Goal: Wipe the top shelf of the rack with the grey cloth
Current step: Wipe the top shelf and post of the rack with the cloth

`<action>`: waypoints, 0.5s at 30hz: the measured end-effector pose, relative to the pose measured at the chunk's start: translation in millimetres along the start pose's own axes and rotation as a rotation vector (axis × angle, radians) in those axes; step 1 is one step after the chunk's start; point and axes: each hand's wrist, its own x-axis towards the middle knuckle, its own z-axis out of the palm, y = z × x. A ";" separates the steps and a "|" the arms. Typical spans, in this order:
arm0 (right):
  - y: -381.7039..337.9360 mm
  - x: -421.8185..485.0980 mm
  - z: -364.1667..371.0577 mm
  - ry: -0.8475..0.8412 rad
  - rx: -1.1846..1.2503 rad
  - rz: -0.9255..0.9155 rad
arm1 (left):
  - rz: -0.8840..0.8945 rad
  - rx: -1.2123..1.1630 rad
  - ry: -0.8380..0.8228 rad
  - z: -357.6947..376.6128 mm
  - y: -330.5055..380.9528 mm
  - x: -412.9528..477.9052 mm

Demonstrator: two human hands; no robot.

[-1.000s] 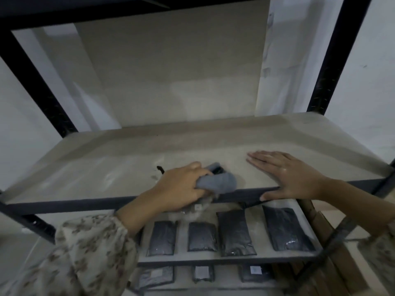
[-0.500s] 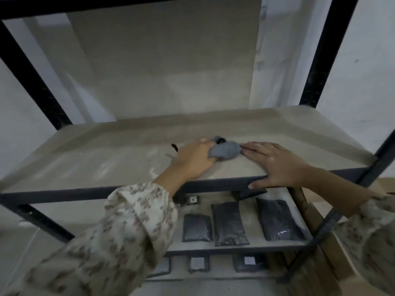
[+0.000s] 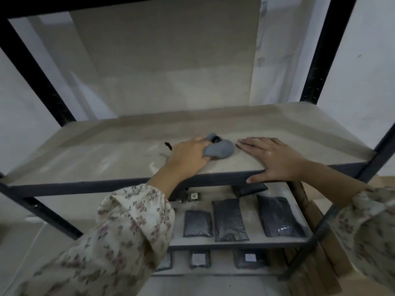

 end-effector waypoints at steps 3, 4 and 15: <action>-1.6 -1.0 -0.1 -0.004 -0.007 0.001 | 0.091 -0.062 -0.047 -9.1 19.7 -27.2; -1.6 -1.6 -0.1 -0.004 -0.008 0.001 | 0.122 -0.075 -0.082 -13.5 25.7 -36.0; -67.8 6.0 -23.6 0.120 0.919 0.067 | -0.499 -1.358 0.069 -25.1 45.3 -49.2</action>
